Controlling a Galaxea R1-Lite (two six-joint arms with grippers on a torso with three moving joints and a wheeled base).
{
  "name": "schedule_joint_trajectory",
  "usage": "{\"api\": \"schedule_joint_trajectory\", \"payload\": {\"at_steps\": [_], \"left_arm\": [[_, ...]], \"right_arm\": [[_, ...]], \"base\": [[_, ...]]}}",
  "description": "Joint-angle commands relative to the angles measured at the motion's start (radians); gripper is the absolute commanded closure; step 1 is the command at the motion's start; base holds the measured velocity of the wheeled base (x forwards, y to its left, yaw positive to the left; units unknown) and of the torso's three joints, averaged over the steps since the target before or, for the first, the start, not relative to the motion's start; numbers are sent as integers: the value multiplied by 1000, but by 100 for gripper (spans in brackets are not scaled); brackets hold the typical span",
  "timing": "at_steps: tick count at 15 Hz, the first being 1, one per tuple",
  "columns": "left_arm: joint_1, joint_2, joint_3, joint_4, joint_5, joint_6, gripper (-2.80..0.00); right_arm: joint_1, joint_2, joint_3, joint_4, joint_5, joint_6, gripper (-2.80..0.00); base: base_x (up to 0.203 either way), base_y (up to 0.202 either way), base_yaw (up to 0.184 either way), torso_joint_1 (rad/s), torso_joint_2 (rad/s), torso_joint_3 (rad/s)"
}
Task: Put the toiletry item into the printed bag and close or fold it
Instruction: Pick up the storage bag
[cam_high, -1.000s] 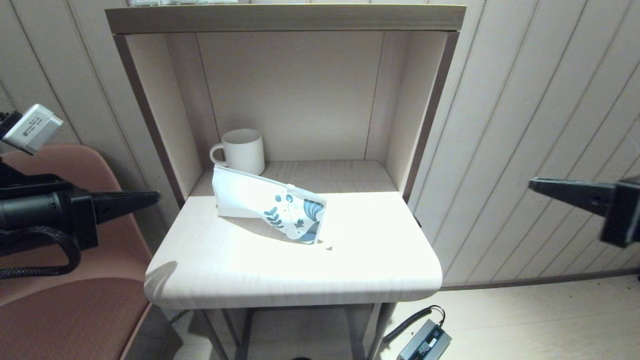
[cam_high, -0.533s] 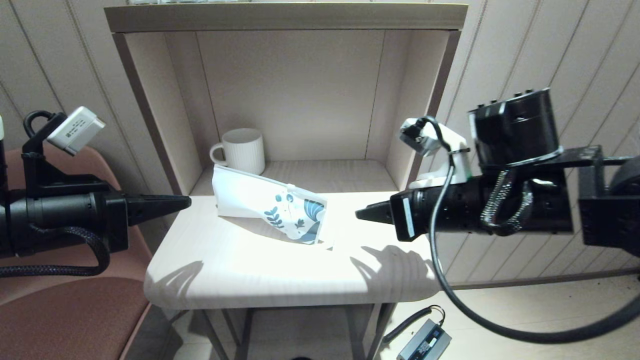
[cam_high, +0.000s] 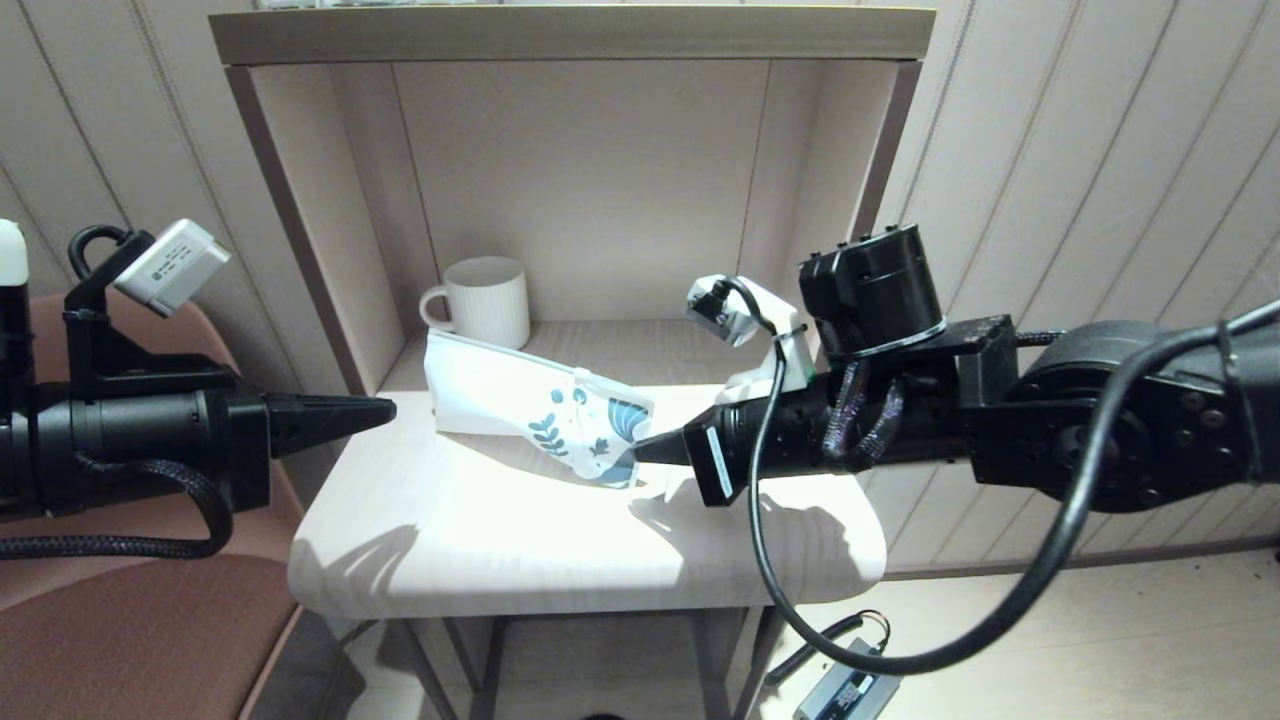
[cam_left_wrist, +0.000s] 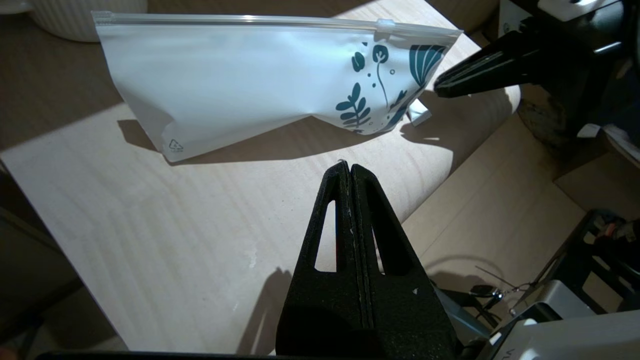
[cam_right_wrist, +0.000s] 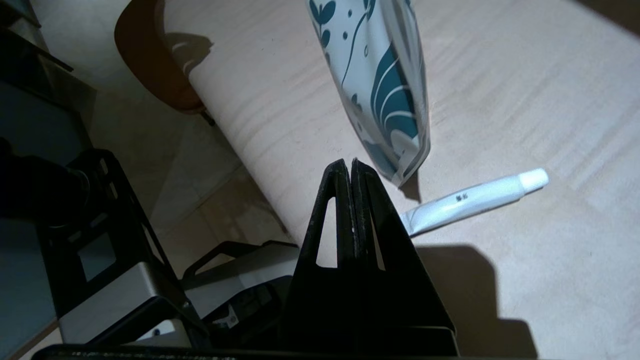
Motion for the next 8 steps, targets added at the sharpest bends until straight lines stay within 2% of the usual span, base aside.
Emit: {"api": "schedule_joint_trajectory", "payload": {"at_steps": [1, 7, 8], "left_arm": [[-3, -4, 0, -1, -1, 0, 0], [-5, -8, 5, 3, -3, 0, 0], [-5, -10, 5, 4, -3, 0, 0]], "right_arm": [[-1, 26, 1, -9, 2, 1, 0], [-5, -82, 92, -15, 13, -31, 0], [-1, -105, 113, -15, 13, -33, -280]], "base": [[0, 0, 0, 0, 0, 0], [0, 0, 0, 0, 0, 0], [0, 0, 0, 0, 0, 0]]}}
